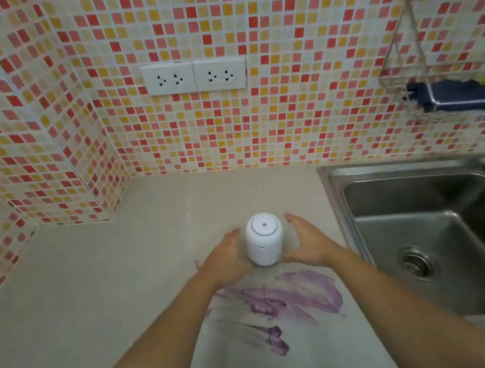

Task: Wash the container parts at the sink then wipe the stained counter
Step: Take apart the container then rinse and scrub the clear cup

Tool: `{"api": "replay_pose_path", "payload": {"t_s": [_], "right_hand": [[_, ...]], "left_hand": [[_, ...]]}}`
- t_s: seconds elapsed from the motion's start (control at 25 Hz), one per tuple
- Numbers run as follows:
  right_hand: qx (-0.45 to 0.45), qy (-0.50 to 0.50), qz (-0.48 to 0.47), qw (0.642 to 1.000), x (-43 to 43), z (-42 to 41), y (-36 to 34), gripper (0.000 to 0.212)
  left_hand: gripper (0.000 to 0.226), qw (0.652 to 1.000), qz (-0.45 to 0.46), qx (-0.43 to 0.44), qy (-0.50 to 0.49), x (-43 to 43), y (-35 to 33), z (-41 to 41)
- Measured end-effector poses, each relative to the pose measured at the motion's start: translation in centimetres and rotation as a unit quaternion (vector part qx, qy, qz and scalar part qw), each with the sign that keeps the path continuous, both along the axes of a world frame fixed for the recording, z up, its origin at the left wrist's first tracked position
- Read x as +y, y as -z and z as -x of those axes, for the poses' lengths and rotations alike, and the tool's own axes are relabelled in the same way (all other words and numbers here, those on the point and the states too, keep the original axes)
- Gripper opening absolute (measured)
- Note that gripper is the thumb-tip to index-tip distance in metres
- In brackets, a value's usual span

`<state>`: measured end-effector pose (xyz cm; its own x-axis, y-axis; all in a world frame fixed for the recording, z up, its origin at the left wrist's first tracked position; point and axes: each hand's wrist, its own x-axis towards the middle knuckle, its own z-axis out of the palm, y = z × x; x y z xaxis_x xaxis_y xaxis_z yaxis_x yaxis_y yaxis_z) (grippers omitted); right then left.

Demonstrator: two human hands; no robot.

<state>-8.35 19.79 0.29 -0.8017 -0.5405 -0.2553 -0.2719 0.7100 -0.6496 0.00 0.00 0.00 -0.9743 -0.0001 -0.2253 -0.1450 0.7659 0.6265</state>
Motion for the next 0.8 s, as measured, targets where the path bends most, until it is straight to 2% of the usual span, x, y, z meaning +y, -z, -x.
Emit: {"api": "replay_pose_path", "payload": {"t_s": [0.12,0.28,0.64,0.8], "right_hand": [[-0.034,0.008,0.113,0.993,-0.9,0.4,1.4,0.099],[-0.054,0.013,0.172,0.984,-1.5,1.1,1.9,0.08],[-0.103,0.096,0.231,0.963,-1.9,2.5,1.0,0.071],[-0.086,0.106,0.241,0.961,-2.1,3.5,-0.1,0.069]], "left_hand": [[0.089,0.994,-0.108,0.025,-0.006,0.8,2.1,0.7],[0.098,0.979,-0.197,0.018,-0.052,1.1,5.1,0.9],[0.1,0.958,-0.261,0.047,-0.106,2.0,5.1,3.3],[0.09,0.947,-0.277,0.077,-0.143,2.2,4.9,4.3]]}}
